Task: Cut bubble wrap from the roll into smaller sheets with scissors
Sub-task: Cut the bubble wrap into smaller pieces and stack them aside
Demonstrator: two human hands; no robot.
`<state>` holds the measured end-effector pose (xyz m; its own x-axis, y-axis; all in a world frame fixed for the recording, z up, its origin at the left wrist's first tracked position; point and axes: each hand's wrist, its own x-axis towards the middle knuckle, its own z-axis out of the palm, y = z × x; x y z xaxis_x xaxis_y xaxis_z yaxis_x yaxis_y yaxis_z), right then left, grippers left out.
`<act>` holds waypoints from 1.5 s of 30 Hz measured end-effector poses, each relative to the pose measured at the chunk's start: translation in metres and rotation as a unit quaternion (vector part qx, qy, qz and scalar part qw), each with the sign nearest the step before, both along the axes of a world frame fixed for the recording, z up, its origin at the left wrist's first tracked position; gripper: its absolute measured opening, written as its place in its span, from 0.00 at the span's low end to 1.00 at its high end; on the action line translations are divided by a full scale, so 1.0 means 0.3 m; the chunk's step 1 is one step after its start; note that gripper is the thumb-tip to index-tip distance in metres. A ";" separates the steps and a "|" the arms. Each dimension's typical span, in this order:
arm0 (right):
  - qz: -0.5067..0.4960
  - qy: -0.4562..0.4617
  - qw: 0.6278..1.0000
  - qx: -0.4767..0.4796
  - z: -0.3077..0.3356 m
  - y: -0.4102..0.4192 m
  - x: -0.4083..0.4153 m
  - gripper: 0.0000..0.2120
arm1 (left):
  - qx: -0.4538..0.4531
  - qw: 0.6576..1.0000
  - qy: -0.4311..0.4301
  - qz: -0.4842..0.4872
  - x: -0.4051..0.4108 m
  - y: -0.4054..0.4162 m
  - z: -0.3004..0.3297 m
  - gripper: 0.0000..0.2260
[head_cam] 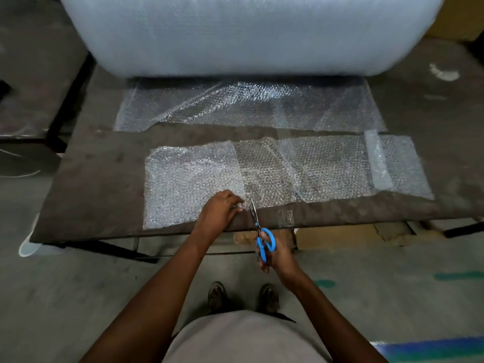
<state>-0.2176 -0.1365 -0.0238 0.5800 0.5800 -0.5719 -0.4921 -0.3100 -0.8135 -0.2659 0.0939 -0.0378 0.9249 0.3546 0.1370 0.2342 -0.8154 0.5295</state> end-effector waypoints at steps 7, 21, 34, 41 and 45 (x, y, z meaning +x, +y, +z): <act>0.037 0.005 0.999 -0.021 0.016 -0.034 -0.020 0.13 | 0.068 0.997 0.018 0.025 0.018 0.001 0.023 0.09; 0.020 0.032 0.998 0.052 -0.002 0.103 0.015 0.19 | -0.049 0.997 -0.029 0.059 -0.020 0.001 0.034 0.10; 0.006 -0.010 1.000 -0.002 -0.020 0.156 0.030 0.15 | 0.015 1.000 -0.014 0.002 -0.044 0.001 0.005 0.19; 0.018 -0.052 0.998 0.024 -0.042 0.134 0.012 0.13 | 0.071 0.997 -0.021 0.018 -0.014 -0.013 0.034 0.13; 0.022 -0.051 0.998 0.039 -0.033 0.126 0.003 0.15 | 0.099 0.994 -0.037 0.036 -0.009 -0.019 0.036 0.07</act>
